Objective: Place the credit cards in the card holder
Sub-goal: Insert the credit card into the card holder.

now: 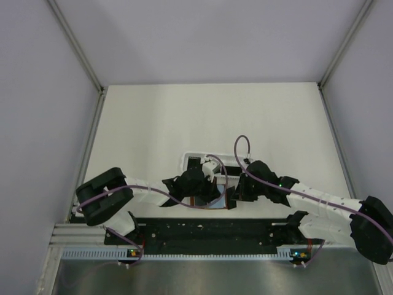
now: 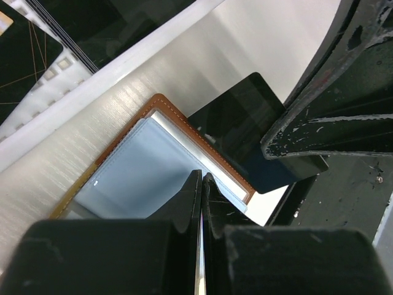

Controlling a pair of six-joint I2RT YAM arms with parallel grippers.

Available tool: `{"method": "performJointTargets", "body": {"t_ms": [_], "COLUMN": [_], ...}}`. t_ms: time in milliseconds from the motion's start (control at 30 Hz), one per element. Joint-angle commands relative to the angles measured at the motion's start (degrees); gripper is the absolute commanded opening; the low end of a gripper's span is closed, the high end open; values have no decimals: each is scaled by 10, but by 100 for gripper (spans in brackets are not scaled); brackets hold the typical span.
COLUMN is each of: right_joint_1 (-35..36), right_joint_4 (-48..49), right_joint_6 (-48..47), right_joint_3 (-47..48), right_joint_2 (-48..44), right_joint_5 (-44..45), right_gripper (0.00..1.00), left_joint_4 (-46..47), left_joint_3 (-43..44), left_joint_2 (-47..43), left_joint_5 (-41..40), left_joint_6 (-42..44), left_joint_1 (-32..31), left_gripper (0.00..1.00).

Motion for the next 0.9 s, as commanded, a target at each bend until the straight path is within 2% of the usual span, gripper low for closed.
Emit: {"method": "performJointTargets", "body": {"t_ms": [0,467,700,867], "right_joint_1": [7,7,7,7], "right_joint_4": [26,43,31,25], "right_joint_6": [11,16,22,23], "right_joint_3": [-8,-27,-34,-37], "right_joint_2": [5,26,30,32], "right_joint_5": [-3,-4,18,27], "right_gripper": [0,0,0,0], "left_joint_4": [53,9,-61,-129], "left_joint_3": [16,-12,-23,-20], "left_joint_2": [25,33,14,1], "left_joint_5": [10,-13,-49,-109], "left_joint_6": [-3,-25,-31,-32], "left_joint_1": [-3,-2,-2,-1], "left_gripper": [0,0,0,0]}}
